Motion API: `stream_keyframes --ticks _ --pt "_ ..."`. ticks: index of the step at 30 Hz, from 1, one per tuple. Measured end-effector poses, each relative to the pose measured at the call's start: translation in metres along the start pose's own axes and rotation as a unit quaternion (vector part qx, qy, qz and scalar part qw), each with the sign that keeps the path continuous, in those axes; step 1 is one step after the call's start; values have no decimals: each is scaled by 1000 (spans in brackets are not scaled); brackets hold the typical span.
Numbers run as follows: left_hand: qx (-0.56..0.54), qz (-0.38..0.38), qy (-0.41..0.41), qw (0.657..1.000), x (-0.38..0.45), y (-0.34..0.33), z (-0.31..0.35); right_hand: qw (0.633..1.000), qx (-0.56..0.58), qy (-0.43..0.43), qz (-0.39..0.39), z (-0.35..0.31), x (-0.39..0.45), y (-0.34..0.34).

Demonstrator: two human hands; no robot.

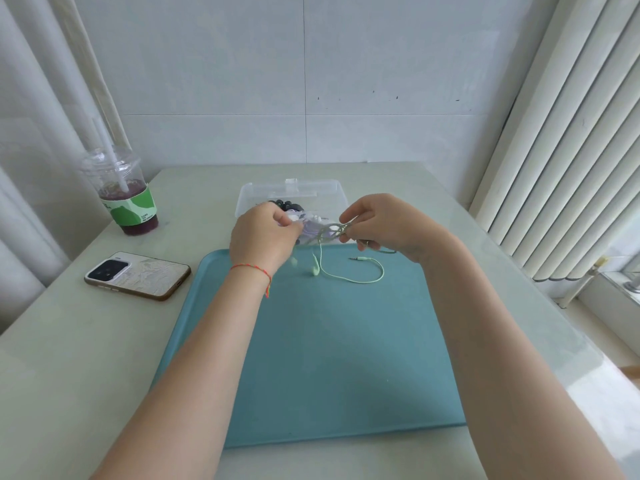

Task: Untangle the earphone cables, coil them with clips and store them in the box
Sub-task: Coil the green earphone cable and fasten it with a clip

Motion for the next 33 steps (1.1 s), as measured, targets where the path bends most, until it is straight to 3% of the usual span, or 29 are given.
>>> stream_keyframes --ticks 2,5,7,15,19,22,25,27,29,31,33 --pt "-56 -49 -45 996 -2 0 8 1000 6 16 -12 -1 -2 -1" --pt "-188 -243 -49 950 -11 -6 16 999 10 37 -22 -3 -2 -3" --pt "-198 -286 -55 936 -15 -10 16 999 29 11 -21 -3 0 -2" --pt "-261 -184 15 948 -6 -2 6 997 -51 0 -56 8 0 6" --pt "-222 -140 43 964 -1 -5 -2 992 -111 -33 56 14 7 12" --pt "-182 -157 62 969 0 -8 -7 989 -4 -50 137 17 11 13" --pt "-171 -210 88 959 -2 -13 -4 963 217 -54 150 7 10 7" --pt "-176 -229 104 952 -3 -14 -1 904 409 -71 98 0 9 1" --pt "-186 -233 120 947 -3 -13 0 845 521 -95 73 -2 8 -3" --pt "-192 -233 128 945 -4 -12 0 859 496 -92 90 1 10 -3" --pt "-190 -232 129 945 -5 -12 0 924 354 -47 133 5 12 -2"
Point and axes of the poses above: each hand's wrist, its own x-axis towards the middle knuckle, its own y-axis out of the back of the hand, z = x × y, the point moved 1 cm from there along x, towards the middle knuckle, and after that the axes turned 4 degrees about z, right-handed, at the moved point
